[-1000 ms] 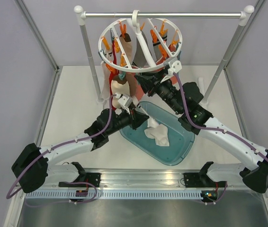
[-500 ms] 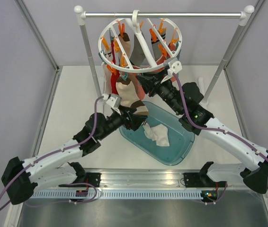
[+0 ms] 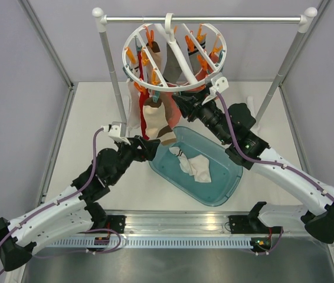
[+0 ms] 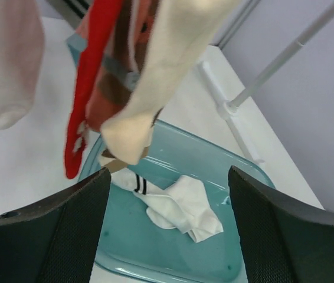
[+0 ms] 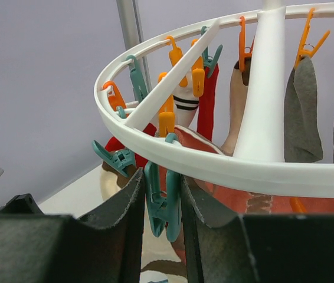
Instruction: Remove the socks clipped to the hanger
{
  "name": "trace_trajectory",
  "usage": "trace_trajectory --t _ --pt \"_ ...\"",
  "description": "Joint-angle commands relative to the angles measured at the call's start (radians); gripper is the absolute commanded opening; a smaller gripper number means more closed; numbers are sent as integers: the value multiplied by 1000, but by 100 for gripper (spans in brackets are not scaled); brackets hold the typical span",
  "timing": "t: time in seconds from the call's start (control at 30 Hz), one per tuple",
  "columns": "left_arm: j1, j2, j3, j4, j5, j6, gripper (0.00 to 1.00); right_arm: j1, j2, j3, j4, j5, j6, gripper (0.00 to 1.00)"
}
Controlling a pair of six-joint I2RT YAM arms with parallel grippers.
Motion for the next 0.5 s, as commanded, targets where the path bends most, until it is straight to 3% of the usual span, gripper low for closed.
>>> trace_trajectory --t 0.0,0.17,0.47 --pt "-2 -9 1 -92 -104 -69 84 2 -26 33 -6 15 -20 11" --pt "7 36 1 -64 -97 -73 86 2 -33 33 -11 18 -22 11" --pt "96 165 21 135 75 -83 81 2 -30 50 -20 13 -17 11"
